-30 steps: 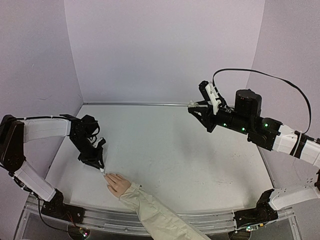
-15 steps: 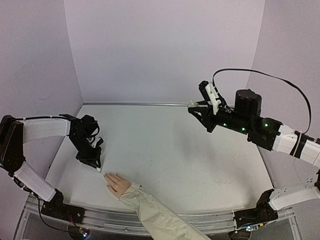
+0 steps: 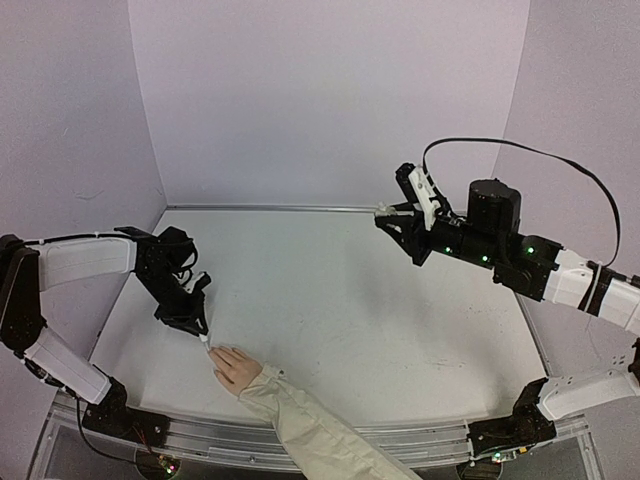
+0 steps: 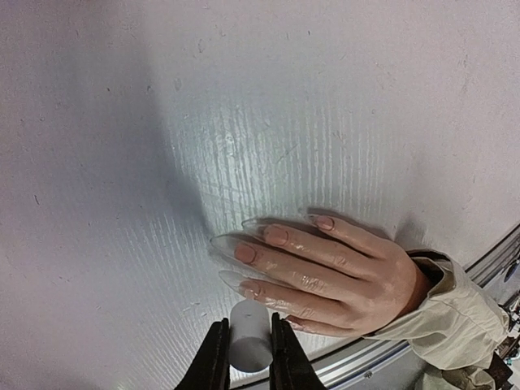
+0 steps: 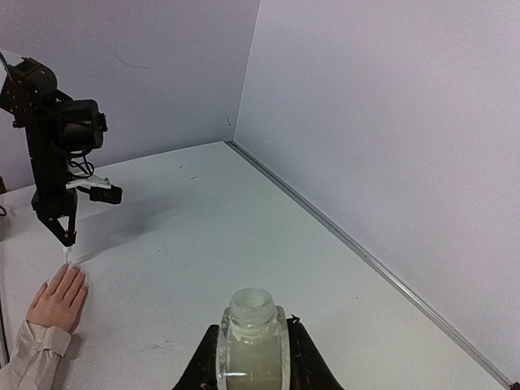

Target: Paint the nails

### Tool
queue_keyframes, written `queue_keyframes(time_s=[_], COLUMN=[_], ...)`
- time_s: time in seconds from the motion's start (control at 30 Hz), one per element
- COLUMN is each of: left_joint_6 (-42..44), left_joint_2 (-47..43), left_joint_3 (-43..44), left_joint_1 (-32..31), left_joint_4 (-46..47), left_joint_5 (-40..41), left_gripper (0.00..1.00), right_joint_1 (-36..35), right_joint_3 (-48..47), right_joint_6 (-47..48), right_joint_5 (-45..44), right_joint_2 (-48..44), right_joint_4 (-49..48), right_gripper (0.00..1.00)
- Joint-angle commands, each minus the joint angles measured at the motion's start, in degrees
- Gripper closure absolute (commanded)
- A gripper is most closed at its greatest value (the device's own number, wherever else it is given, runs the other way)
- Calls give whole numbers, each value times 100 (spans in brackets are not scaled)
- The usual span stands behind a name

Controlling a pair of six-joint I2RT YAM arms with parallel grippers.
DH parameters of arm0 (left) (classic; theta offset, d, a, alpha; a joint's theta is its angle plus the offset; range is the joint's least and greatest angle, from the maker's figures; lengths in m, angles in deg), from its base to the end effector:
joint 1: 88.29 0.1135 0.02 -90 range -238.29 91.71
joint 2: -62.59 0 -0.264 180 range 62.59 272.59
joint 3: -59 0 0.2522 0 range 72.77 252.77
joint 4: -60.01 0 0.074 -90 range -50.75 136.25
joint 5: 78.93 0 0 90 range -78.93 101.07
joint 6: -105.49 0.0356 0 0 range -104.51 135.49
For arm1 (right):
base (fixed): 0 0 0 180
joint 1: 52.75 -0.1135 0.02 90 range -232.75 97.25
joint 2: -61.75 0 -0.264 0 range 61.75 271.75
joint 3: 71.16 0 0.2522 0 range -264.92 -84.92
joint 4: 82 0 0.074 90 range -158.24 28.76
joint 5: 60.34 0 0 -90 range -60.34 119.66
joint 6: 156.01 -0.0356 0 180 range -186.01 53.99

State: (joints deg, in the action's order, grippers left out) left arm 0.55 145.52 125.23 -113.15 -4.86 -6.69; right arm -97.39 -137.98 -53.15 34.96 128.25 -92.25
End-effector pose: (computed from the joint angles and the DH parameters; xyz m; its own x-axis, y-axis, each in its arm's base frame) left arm 0.2176 -0.1128 0.1963 -0.9809 0.1839 -0.0639 0.1946 0.9239 -0.3293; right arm 0.1930 0.1952 0.3771 0.2973 -0.0178 -0.9546 -0.7160 0.6572 -0.2353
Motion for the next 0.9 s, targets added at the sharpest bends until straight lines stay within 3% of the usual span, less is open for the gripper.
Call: queue_keyframes(time_s=[0.0, 0.87], left_joint_6=[79, 143], left_joint_2=[66, 390], left_joint_3=[215, 280], left_joint_1=[-28, -23], left_joint_4=[-54, 4], left_joint_5=[-140, 571], left_gripper=[100, 100], right_joint_1=[35, 43], right_joint_3=[-21, -56], right_joint_6=[15, 6], right_joint_5=[30, 23], right_joint_2=[-93, -50], right_joint_4=[-327, -318], right_gripper=[100, 100])
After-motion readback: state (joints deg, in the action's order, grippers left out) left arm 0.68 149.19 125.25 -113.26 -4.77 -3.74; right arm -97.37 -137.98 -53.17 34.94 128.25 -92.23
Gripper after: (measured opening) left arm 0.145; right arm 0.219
